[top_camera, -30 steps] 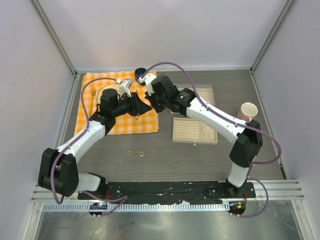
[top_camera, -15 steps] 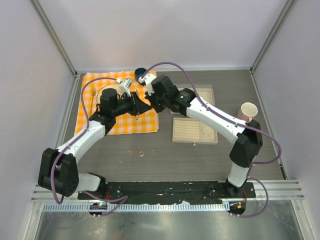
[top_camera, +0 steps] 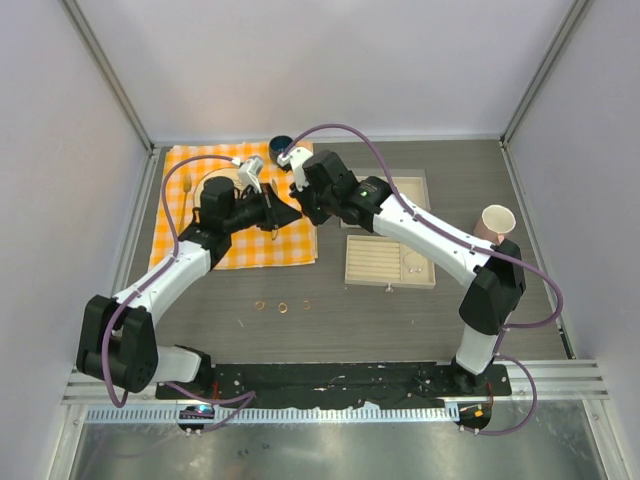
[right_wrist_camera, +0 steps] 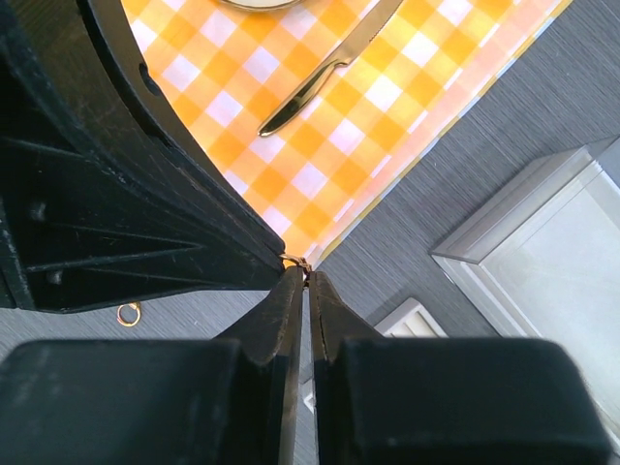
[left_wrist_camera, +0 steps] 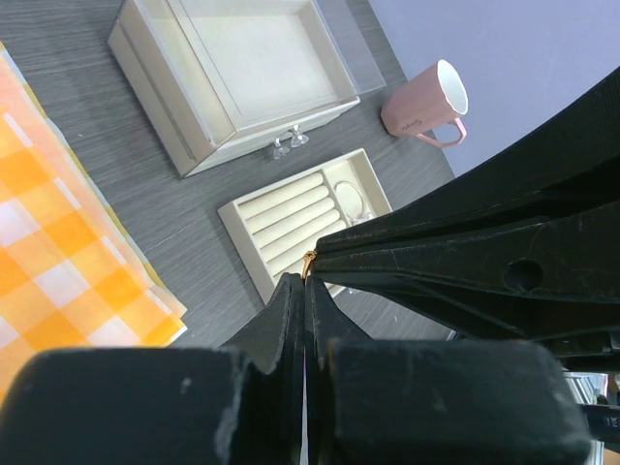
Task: Organize the mixed jewelry
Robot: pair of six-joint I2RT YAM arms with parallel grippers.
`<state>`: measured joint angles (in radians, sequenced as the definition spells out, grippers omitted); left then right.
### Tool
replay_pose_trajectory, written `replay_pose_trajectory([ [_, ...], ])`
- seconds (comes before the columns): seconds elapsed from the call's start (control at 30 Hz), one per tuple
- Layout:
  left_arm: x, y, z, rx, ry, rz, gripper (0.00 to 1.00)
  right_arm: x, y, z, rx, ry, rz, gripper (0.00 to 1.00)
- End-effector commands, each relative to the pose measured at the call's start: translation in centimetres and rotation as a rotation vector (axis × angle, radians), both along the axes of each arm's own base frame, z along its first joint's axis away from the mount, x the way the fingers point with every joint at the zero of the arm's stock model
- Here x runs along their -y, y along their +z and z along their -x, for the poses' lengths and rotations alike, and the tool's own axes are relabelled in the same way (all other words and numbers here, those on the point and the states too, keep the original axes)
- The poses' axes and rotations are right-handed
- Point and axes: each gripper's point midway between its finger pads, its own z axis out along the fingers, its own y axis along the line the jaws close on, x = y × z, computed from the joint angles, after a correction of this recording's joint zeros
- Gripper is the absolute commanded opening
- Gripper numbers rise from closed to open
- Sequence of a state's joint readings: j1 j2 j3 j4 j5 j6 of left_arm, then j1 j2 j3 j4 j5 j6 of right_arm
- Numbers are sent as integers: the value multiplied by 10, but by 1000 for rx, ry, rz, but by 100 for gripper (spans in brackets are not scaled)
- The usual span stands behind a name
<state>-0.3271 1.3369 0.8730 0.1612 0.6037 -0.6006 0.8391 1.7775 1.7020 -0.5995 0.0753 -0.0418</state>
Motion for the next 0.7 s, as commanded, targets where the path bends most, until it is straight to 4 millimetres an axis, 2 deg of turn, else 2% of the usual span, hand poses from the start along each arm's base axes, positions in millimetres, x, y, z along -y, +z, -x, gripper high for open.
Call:
replay_pose_trajectory([
  [0.0, 6, 22, -4, 76, -25, 30, 0, -7, 37, 1, 50, 15, -92, 15],
  [0.03, 5, 23, -4, 83, -24, 26, 0, -5, 38, 1, 52, 15, -90, 21],
  [0.23, 6, 22, -2, 95, -46, 17, 0, 3, 56, 11, 66, 37, -118, 35],
  [0.3, 7, 23, 0, 103, -60, 23, 0, 4, 65, 18, 49, 65, -159, 36],
  [0.33, 8, 23, 3, 105, -76, 31, 0, 12, 65, 13, 36, 52, -172, 37],
  [0.4, 10, 30, 4, 126, -87, 63, 0, 14, 74, 20, -23, 89, -255, 37],
  [0.43, 11, 28, 9, 117, -102, 77, 0, 18, 71, 21, -61, 95, -283, 37],
  [0.47, 10, 30, 10, 120, -106, 91, 0, 28, 77, 12, -79, 67, -338, 38],
  [0.5, 10, 39, 10, 137, -106, 125, 0, 29, 78, 21, -127, 114, -387, 38],
  [0.57, 11, 41, 16, 134, -133, 153, 0, 37, 85, 18, -136, 120, -440, 38],
  [0.6, 13, 46, 18, 136, -144, 172, 0, 36, 80, 26, -167, 154, -455, 38],
  [0.67, 16, 49, 24, 132, -186, 189, 0, 37, 85, 31, -162, 180, -471, 38],
])
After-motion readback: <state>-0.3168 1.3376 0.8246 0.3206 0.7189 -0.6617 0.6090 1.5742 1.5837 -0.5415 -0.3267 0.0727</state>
